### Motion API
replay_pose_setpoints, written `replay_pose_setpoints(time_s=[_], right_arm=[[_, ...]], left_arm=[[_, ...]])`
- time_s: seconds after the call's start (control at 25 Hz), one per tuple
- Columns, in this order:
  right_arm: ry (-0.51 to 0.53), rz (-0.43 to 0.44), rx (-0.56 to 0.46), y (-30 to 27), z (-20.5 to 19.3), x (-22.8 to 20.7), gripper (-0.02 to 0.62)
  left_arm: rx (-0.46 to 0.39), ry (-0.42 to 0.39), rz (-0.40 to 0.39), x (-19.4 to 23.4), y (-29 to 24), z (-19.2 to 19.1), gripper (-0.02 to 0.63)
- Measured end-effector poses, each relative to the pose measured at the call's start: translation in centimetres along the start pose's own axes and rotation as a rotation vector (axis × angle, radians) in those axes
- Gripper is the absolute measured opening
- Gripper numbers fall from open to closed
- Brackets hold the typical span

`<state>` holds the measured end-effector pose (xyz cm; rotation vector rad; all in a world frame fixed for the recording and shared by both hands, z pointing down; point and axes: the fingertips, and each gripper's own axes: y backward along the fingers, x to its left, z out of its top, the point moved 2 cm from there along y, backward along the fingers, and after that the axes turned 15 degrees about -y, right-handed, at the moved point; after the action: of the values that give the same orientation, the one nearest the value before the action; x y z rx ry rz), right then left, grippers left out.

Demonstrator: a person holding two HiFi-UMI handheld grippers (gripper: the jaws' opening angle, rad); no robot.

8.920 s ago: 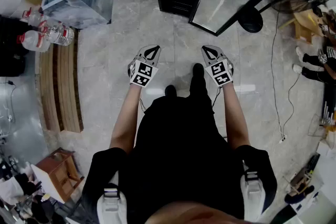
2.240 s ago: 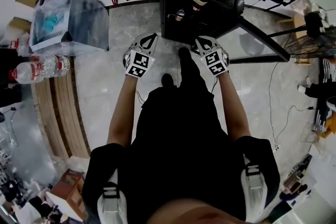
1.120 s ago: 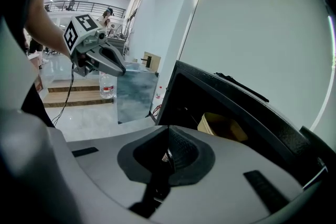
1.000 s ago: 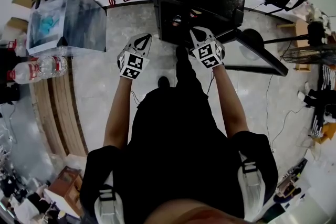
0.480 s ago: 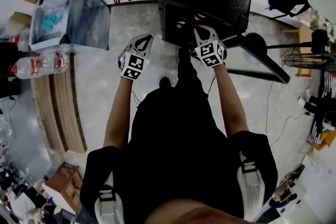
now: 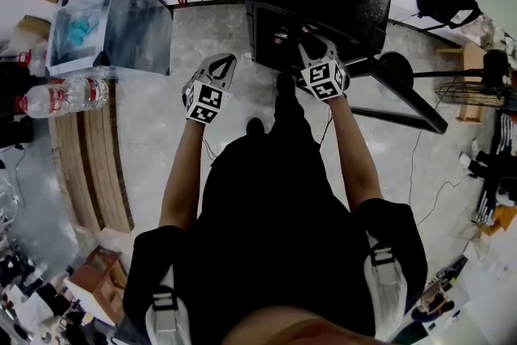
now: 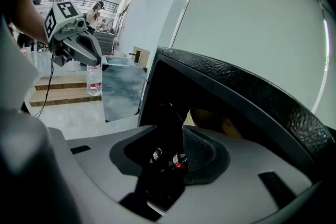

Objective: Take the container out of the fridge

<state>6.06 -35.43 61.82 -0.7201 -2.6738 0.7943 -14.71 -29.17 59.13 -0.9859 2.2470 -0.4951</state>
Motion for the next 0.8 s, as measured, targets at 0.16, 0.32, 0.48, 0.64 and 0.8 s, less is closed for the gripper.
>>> replay_pose_setpoints(time_s=[0.16,0.32,0.48,0.64,0.8], right_arm=[[0.002,-0.016,-0.013,-0.6,0.0,-0.5,0.189],[0.008,-0.028,-0.021,-0.9,0.2,-0.8,0.22],[0.005,-0.036,-0.022,-1.5,0.4,-0.9,0.243],[0.002,-0.057,-0.02,-2.0,0.4,-1.4,0.258],[-0.003,-0.076,-0.026,-2.4,0.6,-2.2,0.261]], left_arm=[[0.009,0.006,0.001,0.1,-0.1,-0.2,0.018],[0.015,0.011,0.005,0.3,-0.1,-0.4,0.018],[0.022,0.017,0.004,0.3,-0.1,-0.6,0.018],[0.03,0.02,0.001,0.1,-0.1,-0.9,0.018],[0.035,0.02,0.002,0.1,-0.1,-1.0,0.018]])
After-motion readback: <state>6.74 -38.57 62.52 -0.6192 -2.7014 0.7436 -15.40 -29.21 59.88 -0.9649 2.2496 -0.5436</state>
